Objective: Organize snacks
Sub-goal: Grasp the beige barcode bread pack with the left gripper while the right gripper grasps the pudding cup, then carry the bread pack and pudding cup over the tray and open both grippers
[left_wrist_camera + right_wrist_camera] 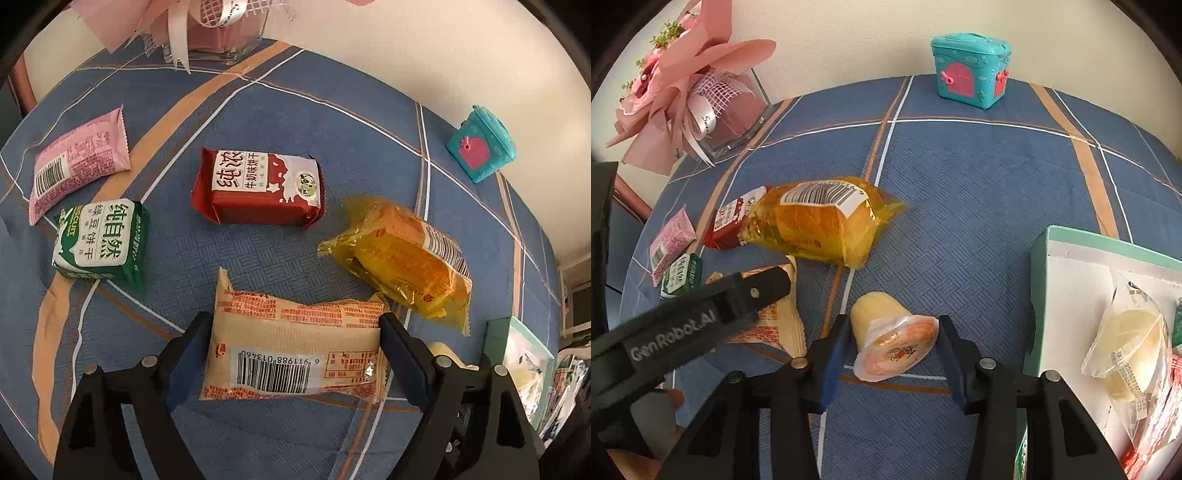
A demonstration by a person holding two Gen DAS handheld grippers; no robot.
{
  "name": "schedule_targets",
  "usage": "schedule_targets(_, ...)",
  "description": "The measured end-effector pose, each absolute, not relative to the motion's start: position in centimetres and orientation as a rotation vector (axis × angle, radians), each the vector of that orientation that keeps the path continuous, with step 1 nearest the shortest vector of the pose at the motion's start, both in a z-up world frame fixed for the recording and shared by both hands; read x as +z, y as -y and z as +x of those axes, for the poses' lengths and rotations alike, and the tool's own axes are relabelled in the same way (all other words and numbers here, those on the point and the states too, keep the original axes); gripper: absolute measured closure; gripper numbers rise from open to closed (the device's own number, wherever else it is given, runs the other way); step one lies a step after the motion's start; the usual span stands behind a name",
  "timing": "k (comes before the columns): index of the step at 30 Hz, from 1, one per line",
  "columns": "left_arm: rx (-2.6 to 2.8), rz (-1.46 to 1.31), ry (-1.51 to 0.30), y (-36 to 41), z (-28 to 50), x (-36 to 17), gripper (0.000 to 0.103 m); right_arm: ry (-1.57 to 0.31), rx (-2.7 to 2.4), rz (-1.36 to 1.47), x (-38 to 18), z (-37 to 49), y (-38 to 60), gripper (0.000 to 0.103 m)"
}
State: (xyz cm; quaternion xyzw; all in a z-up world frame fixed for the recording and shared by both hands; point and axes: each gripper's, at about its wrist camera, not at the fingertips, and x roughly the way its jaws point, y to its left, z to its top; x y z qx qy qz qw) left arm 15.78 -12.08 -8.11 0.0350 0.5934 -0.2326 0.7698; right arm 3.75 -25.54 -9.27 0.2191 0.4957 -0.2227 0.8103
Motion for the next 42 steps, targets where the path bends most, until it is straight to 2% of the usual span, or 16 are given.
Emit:
schedule_targets(5,-0.518,0.078,-1.286,12.7,15.3,-8.0,0.027,-1.065,-0.481,0.466,-9.2,3.6,25.6,0.053)
schedule_targets(8,-0.526,0.065,-1.294,12.7,15.0,-8.0,0.029,-1.072,-0.488,0.472,-9.0,3.4,25.7,0.053)
schedule_targets(16,-0.522,0.04,-1.311,12.0,13.4,-7.3,0.029,-1.065,-0.503,0.495,-7.7,1.2,25.2,0.054)
schedule_targets(28,-0.564,0.05,-1.27,10.9,10.7,-3.6,0.029,-1.003,-0.51,0.54,-3.9,-2.4,23.8,0.053)
schedule_targets(42,-0.636,0.091,-1.221,14.7,7.1,-1.7,0.029,-0.939,-0.576,0.609,-1.0,-7.5,26.8,0.053)
